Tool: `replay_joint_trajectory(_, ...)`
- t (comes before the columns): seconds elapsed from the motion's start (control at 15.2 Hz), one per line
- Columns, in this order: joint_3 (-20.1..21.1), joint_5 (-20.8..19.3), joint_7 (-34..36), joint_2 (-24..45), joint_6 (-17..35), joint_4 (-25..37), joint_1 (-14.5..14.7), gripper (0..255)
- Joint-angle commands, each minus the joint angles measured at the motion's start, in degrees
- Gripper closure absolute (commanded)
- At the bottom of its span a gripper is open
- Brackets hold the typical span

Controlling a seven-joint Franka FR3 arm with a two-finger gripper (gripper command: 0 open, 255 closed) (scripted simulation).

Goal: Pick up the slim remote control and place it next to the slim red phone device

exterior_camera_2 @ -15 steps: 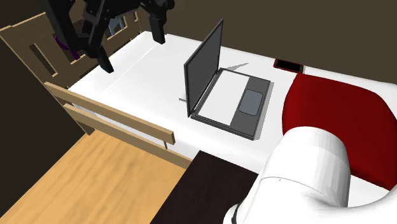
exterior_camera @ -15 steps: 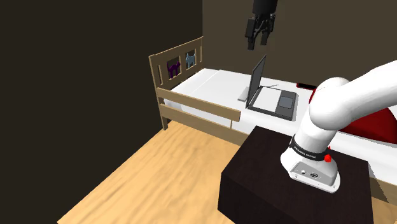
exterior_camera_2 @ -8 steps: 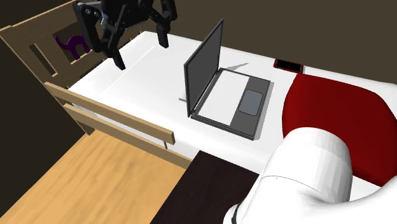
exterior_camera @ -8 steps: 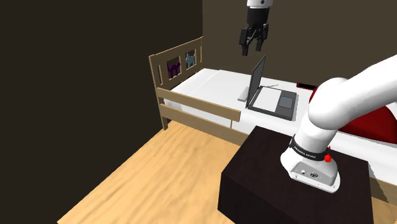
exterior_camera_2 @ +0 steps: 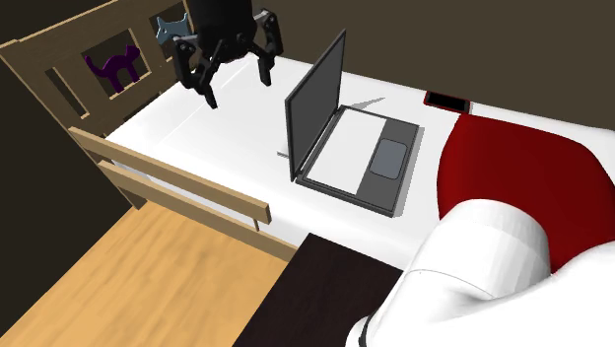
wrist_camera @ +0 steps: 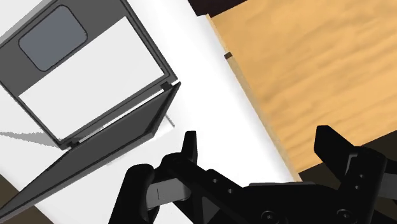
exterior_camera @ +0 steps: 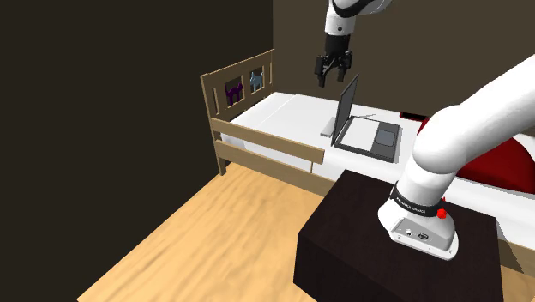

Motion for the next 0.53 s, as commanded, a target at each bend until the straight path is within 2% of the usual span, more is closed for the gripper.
replay_joint_trajectory(0.0,-1.69,-0.34,-0.42,3.36,3.09,0.45,-0.93,0)
replay_joint_trajectory(0.46,-6.61,0.53,-1.37,15.44,12.55,3.23,-3.27,0)
